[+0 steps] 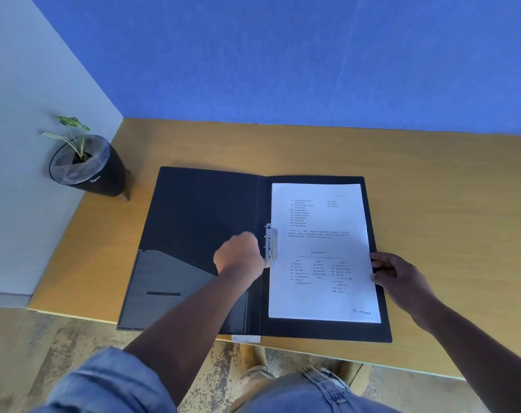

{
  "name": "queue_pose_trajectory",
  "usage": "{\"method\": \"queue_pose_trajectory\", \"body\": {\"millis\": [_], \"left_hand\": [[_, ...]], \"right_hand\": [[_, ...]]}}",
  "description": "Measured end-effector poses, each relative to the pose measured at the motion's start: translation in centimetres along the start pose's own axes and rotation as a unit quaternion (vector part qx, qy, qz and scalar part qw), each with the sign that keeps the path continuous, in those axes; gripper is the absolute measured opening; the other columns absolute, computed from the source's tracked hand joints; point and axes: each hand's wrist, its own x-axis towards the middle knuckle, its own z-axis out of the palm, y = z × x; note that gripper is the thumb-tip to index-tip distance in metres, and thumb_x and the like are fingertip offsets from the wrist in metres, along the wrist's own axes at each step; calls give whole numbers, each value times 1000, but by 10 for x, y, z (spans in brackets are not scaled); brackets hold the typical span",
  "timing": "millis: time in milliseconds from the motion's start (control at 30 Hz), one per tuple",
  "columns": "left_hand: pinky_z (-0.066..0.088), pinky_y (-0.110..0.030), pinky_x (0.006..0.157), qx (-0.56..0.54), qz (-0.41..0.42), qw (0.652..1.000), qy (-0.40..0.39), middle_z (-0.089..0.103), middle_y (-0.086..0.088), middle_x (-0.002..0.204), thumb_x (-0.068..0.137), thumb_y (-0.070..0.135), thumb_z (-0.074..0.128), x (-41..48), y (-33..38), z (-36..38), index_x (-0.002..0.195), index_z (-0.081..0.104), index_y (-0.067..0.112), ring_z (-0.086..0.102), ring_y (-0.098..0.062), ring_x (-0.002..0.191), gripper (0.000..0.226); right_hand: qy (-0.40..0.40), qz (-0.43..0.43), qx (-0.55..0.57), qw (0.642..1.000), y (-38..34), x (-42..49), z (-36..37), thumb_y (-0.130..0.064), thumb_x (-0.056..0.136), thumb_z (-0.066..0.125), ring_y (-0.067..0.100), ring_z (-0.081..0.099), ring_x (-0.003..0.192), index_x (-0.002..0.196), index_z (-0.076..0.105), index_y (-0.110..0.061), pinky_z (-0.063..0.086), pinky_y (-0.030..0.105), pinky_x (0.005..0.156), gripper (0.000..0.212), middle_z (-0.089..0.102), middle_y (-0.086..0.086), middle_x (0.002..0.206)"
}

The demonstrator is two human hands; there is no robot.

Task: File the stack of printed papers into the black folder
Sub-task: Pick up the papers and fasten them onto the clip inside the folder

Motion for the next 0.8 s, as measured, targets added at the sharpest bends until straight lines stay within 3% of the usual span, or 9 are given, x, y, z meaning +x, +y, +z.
{"method": "queue_pose_trajectory", "body": {"millis": [300, 567, 700, 800], "left_hand": [[43, -27, 55, 19, 8, 1000, 3, 69, 0, 75, 77, 39, 80, 1, 0, 5, 82, 61, 17, 67, -23, 71, 29], [43, -28, 55, 6, 7, 1000, 11, 68, 1, 73, 78, 41, 79, 0, -5, 7, 81, 62, 17, 67, -23, 70, 30], [47, -28, 56, 5, 45, 998, 36, 67, 2, 71, 84, 39, 71, -5, -16, 11, 79, 61, 18, 66, -22, 69, 25], [41, -25, 52, -38, 60, 995, 74, 64, 7, 68, 84, 41, 69, -9, -34, 11, 73, 58, 22, 62, -14, 64, 25]], "right_hand": [[3, -4, 1, 1000, 0, -1, 1, -8, 87, 66, 10, 65, 93, 117, 63, -31, 47, 24, 69, 38, 69, -8, 104], [7, -2, -2, 1000, 1, 1, 2, -9, 86, 67, 13, 64, 94, 118, 64, -30, 48, 26, 71, 38, 69, -7, 105], [6, -1, -8, 1000, 1, 1, 2, -9, 86, 67, 13, 65, 94, 118, 63, -30, 49, 27, 72, 39, 69, -7, 106], [4, 0, -11, 1000, 0, 1, 1, -9, 86, 66, 12, 65, 95, 116, 63, -32, 49, 28, 73, 38, 69, -8, 105]]}}
